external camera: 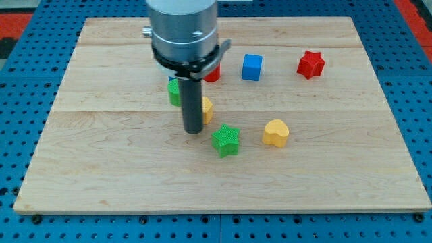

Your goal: Move the yellow hexagon to the top left of the yellow heart

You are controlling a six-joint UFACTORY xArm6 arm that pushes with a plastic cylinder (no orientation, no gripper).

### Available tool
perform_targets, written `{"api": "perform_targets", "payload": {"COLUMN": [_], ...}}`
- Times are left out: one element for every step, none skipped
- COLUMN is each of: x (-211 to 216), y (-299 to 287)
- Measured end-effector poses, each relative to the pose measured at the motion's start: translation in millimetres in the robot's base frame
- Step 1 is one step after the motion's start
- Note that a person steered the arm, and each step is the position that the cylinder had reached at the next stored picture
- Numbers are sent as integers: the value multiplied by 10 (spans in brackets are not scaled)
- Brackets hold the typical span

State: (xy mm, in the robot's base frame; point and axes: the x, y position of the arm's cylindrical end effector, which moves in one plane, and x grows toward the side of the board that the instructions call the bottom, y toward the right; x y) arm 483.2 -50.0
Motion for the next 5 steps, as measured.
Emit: {"api": "perform_targets", "payload": {"x": [10, -271, -312, -299, -299], "y": [-271, -301, 160, 514, 514]}}
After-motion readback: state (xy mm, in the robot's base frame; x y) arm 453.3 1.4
